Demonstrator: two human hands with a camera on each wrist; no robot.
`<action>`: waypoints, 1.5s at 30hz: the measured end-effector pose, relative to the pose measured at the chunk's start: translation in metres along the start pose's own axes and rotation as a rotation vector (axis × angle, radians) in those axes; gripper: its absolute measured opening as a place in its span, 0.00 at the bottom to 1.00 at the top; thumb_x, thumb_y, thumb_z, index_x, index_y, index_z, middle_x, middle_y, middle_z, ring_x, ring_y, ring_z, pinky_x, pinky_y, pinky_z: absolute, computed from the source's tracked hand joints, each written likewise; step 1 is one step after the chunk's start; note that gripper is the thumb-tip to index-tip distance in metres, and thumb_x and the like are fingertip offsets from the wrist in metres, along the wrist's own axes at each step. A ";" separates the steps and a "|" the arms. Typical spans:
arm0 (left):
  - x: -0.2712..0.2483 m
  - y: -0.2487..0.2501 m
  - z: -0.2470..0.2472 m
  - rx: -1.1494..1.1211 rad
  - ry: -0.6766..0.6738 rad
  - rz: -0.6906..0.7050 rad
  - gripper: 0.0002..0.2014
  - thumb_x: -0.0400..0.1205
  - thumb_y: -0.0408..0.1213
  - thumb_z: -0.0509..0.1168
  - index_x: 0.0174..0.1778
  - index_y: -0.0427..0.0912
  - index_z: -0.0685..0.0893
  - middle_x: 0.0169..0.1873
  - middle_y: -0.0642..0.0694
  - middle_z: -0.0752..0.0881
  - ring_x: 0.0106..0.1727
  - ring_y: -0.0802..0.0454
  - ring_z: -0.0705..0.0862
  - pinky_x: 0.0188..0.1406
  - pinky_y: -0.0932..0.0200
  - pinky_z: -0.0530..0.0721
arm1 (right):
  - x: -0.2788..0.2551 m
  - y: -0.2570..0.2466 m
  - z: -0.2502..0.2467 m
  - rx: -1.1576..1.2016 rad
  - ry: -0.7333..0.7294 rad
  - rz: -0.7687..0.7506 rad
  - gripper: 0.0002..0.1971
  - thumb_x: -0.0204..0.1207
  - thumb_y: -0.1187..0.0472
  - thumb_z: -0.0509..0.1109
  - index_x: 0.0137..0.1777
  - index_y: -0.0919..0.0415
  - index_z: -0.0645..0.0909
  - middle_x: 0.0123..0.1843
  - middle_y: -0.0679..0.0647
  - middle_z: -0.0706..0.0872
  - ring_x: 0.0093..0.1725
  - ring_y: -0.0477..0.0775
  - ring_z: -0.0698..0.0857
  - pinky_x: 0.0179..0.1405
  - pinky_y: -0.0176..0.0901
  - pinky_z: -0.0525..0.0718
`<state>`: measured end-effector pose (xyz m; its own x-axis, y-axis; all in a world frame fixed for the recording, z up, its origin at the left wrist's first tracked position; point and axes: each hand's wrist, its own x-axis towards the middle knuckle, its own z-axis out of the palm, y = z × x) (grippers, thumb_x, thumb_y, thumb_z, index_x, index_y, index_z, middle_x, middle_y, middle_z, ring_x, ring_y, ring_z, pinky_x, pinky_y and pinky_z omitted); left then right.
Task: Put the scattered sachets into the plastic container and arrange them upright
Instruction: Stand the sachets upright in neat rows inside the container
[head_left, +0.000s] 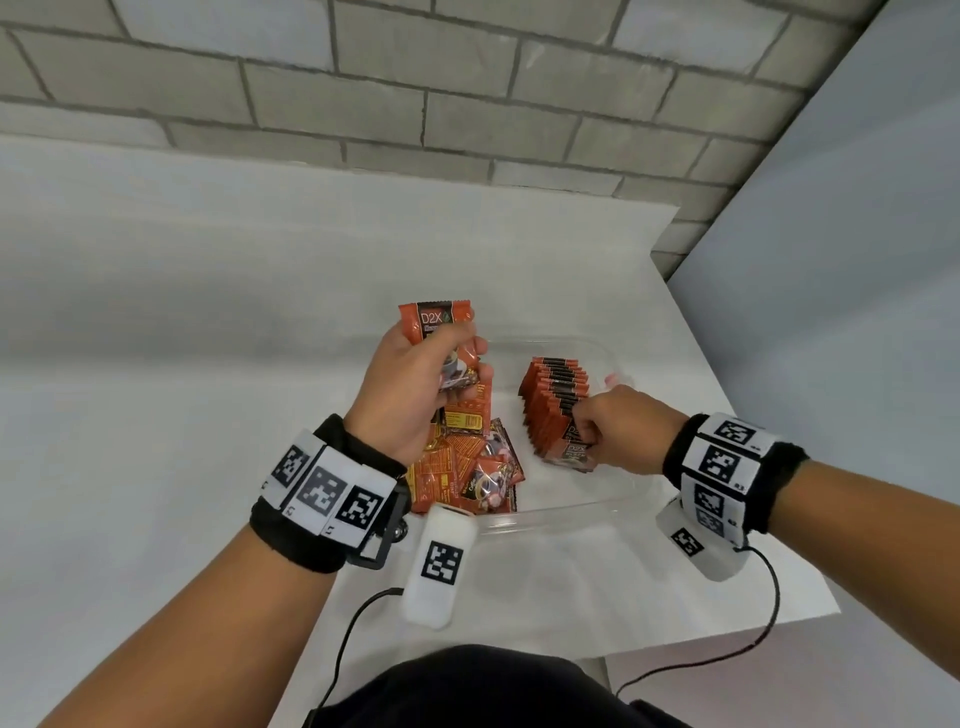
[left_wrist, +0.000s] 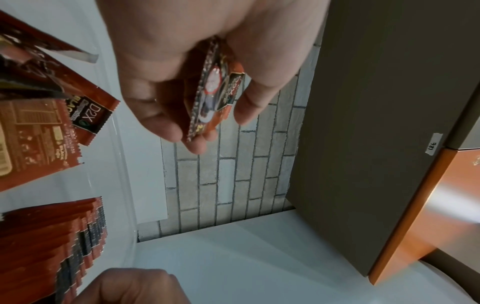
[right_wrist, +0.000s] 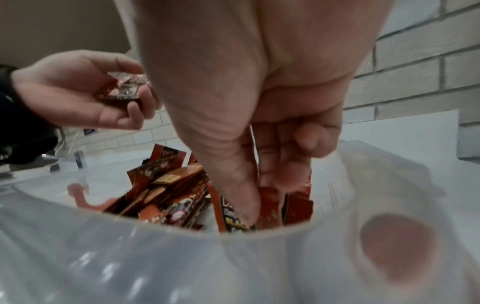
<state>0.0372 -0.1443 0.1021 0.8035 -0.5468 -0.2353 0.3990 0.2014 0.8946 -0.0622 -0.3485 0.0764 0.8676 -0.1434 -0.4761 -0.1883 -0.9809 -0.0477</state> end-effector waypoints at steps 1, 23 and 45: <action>0.000 0.000 -0.001 -0.006 0.003 0.000 0.02 0.83 0.35 0.64 0.49 0.42 0.82 0.38 0.45 0.87 0.36 0.50 0.87 0.34 0.58 0.82 | 0.003 -0.001 0.000 -0.026 0.001 0.000 0.10 0.74 0.66 0.69 0.37 0.55 0.72 0.31 0.43 0.71 0.43 0.50 0.73 0.31 0.30 0.66; 0.002 -0.005 -0.009 -0.025 -0.006 -0.040 0.04 0.83 0.35 0.64 0.50 0.41 0.82 0.39 0.44 0.87 0.36 0.50 0.87 0.34 0.57 0.81 | 0.018 -0.003 0.000 -0.287 -0.069 0.017 0.03 0.77 0.66 0.67 0.49 0.61 0.80 0.45 0.57 0.84 0.38 0.54 0.78 0.34 0.40 0.74; 0.000 -0.017 -0.002 0.029 -0.129 -0.146 0.08 0.83 0.25 0.61 0.54 0.38 0.81 0.42 0.43 0.86 0.40 0.50 0.88 0.34 0.55 0.90 | -0.011 0.009 -0.025 0.113 0.173 0.108 0.10 0.76 0.51 0.71 0.52 0.52 0.77 0.43 0.48 0.83 0.38 0.48 0.81 0.34 0.40 0.77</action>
<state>0.0316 -0.1462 0.0863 0.6743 -0.6682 -0.3144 0.4929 0.0903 0.8654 -0.0621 -0.3586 0.1032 0.9039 -0.2763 -0.3266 -0.3258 -0.9393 -0.1072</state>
